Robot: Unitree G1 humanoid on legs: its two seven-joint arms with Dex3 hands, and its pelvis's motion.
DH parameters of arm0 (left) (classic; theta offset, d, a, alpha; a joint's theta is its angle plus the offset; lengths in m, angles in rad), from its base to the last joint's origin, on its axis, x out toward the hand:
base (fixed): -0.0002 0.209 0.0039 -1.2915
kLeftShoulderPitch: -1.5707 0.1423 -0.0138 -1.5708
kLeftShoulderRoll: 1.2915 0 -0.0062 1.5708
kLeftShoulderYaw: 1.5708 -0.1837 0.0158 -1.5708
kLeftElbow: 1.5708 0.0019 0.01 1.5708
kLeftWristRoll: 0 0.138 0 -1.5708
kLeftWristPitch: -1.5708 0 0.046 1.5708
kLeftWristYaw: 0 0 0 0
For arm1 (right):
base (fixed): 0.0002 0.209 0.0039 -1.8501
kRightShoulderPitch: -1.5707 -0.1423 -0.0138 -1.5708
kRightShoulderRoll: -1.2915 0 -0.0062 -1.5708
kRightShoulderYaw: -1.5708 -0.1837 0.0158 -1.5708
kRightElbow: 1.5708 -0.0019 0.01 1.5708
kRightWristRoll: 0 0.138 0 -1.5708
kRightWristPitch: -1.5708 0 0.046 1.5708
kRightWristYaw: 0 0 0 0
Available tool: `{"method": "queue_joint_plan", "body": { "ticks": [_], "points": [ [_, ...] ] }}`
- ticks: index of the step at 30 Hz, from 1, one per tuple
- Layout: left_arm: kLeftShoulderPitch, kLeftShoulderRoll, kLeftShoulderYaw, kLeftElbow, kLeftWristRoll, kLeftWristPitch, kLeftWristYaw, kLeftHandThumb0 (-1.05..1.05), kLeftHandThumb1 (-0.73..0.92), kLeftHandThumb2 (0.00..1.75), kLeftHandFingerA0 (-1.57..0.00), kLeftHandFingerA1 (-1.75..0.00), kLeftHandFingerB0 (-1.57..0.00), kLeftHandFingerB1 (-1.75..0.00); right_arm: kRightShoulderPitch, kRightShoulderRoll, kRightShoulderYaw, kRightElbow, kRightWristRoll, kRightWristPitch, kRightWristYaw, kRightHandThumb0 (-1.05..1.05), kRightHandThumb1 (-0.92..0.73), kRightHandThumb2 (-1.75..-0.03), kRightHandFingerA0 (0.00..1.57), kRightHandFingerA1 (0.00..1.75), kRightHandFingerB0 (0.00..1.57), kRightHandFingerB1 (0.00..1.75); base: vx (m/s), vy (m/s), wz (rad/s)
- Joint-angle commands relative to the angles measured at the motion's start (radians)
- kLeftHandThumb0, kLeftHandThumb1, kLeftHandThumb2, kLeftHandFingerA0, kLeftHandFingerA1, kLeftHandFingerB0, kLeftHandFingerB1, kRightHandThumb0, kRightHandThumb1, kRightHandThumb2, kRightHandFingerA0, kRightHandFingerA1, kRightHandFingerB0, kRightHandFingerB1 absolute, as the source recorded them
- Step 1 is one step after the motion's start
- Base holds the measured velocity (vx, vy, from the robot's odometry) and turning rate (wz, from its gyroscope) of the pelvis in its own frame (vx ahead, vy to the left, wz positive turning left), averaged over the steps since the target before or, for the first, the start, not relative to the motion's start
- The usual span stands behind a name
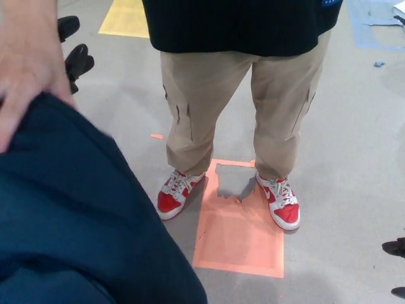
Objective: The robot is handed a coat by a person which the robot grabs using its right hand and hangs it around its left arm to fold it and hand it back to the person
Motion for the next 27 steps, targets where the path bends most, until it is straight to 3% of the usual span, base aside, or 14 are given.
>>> {"method": "queue_joint_plan", "body": {
  "ticks": [1, 4, 6, 14, 15, 16, 17, 19, 20, 21, 25, 26, 27],
  "points": [
    [-0.011, 0.028, 0.008, -0.014, -0.028, 0.029, -0.010, -0.59, 0.70, 0.62, -0.39, -0.38, -0.28, -0.33, -0.027, -0.031, 0.010, 0.056, -0.027, -0.045, 0.043, -0.75, -0.45, -0.79, 0.00, 0.04, 0.00, 0.00, 0.00, 0.000, 0.00],
    [-0.011, 0.028, 0.009, -0.019, -0.031, 0.036, -0.005, -0.59, 0.69, 0.62, -0.40, -0.38, -0.29, -0.33, -0.027, -0.023, -0.004, 0.071, -0.026, -0.042, -0.007, -0.79, -0.50, -0.81, 0.00, 0.03, 0.00, 0.00, 0.00, 0.000, 0.00],
    [-0.011, 0.028, 0.010, -0.022, -0.035, 0.039, -0.005, -0.57, 0.69, 0.60, -0.42, -0.38, -0.31, -0.33, -0.013, -0.012, -0.005, 0.062, -0.050, -0.024, -0.113, -0.93, -0.73, -0.99, 0.00, 0.01, 0.00, 0.01, 0.00, 0.000, 0.00],
    [-0.003, 0.015, 0.009, -0.040, -0.041, 0.042, -0.013, -0.58, 0.69, 0.62, -0.40, -0.38, -0.29, -0.33, -0.003, 0.092, -0.002, 0.045, -0.091, 0.021, -0.330, -0.75, -0.74, -1.04, 0.00, 0.17, 0.00, 0.18, 0.00, 0.000, 0.00],
    [-0.003, 0.015, 0.008, -0.043, -0.040, 0.044, -0.013, -0.58, 0.70, 0.62, -0.40, -0.38, -0.29, -0.33, -0.007, 0.112, -0.004, 0.034, -0.091, 0.059, -0.340, -0.74, -0.71, -0.92, 0.00, 0.13, 0.00, 0.16, 0.00, 0.000, 0.00],
    [0.000, 0.014, 0.007, -0.046, -0.040, 0.044, -0.014, -0.59, 0.69, 0.61, -0.41, -0.38, -0.30, -0.33, -0.010, 0.142, -0.008, 0.028, -0.087, 0.078, -0.363, -0.70, -0.72, -1.03, 0.00, 0.21, 0.00, 0.21, 0.00, 0.000, 0.00],
    [0.002, 0.014, 0.007, -0.049, -0.040, 0.043, -0.016, -0.59, 0.69, 0.61, -0.41, -0.38, -0.30, -0.33, -0.013, 0.159, -0.007, 0.025, -0.091, 0.094, -0.380, -0.70, -0.71, -0.90, 0.01, 0.15, 0.00, 0.17, 0.00, 0.000, 0.00],
    [0.007, 0.016, 0.006, -0.053, -0.041, 0.043, -0.021, -0.60, 0.68, 0.61, -0.41, -0.38, -0.30, -0.33, -0.025, 0.183, -0.006, 0.023, -0.096, 0.128, -0.397, -0.69, -0.70, -0.89, 0.02, 0.17, 0.00, 0.18, 0.00, 0.000, 0.00],
    [0.010, 0.017, 0.006, -0.054, -0.040, 0.043, -0.023, -0.60, 0.68, 0.61, -0.40, -0.38, -0.29, -0.33, -0.027, 0.189, -0.011, 0.022, -0.094, 0.135, -0.399, -0.62, -0.84, -0.69, 0.00, 0.17, 0.02, 0.19, 0.00, 0.000, 0.00],
    [0.018, 0.017, 0.006, -0.054, -0.041, 0.039, -0.029, -0.54, 0.52, 0.92, -0.35, -0.55, -0.17, -0.45, -0.031, 0.201, -0.024, 0.024, -0.083, 0.144, -0.407, -0.61, -0.82, -0.69, 0.01, 0.18, 0.03, 0.20, 0.00, 0.000, 0.00],
    [0.060, 0.013, 0.000, -0.064, -0.037, 0.026, -0.046, -0.55, 0.54, 0.93, -0.34, -0.54, -0.16, -0.44, -0.045, 0.238, -0.047, 0.043, -0.081, 0.173, -0.473, -0.63, -0.84, -0.65, 0.03, 0.22, 0.04, 0.23, 0.00, 0.000, 0.00],
    [0.070, 0.013, -0.003, -0.066, -0.035, 0.023, -0.049, -0.56, 0.54, 0.93, -0.34, -0.54, -0.16, -0.44, -0.045, 0.245, -0.055, 0.046, -0.077, 0.178, -0.486, -0.63, -0.76, -0.69, 0.05, 0.18, 0.06, 0.19, 0.00, 0.000, 0.00],
    [0.089, 0.012, -0.003, -0.072, -0.037, 0.028, -0.054, -0.57, 0.54, 0.92, -0.34, -0.54, -0.17, -0.44, -0.038, 0.251, -0.065, 0.049, -0.073, 0.181, -0.507, -0.71, -0.68, -0.97, 0.00, 0.25, 0.07, 0.26, 0.00, 0.000, 0.00]
  ]
}}
